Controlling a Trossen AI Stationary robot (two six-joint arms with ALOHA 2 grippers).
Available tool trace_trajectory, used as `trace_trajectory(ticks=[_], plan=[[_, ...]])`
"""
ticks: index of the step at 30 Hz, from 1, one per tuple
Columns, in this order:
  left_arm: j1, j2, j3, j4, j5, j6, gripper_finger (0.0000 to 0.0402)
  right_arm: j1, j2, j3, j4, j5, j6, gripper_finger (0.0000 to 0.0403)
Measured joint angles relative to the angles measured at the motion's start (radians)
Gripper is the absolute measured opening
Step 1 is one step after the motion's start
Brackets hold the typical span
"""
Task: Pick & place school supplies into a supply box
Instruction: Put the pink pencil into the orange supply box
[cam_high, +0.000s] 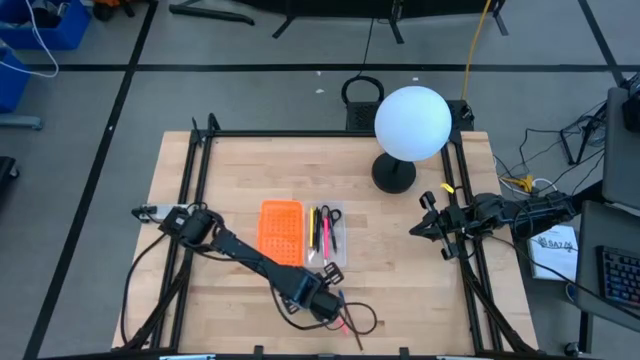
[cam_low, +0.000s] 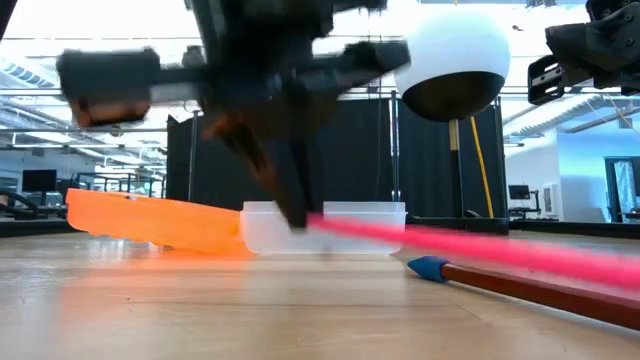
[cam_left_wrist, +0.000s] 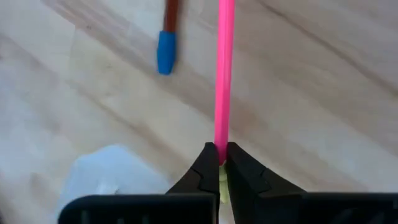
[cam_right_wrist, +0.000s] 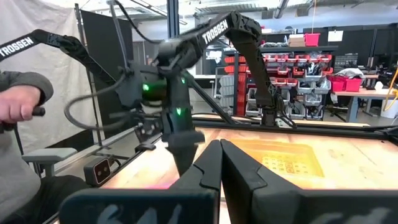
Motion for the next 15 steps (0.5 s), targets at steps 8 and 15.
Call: trace_trajectory(ticks=[8, 15], plan=[[0.001, -0.001, 0.195, -0.268, -0.07, 0.137, 0.0012, 0.0, 0.003, 0.0, -0.007, 0.0, 0.001, 0.0], [0.081, -0.006, 0.341, -0.502, -0.22, 0.389, 0.0014, 0.0, 0.003, 0.0, -0.023, 0.0, 0.027, 0.0]])
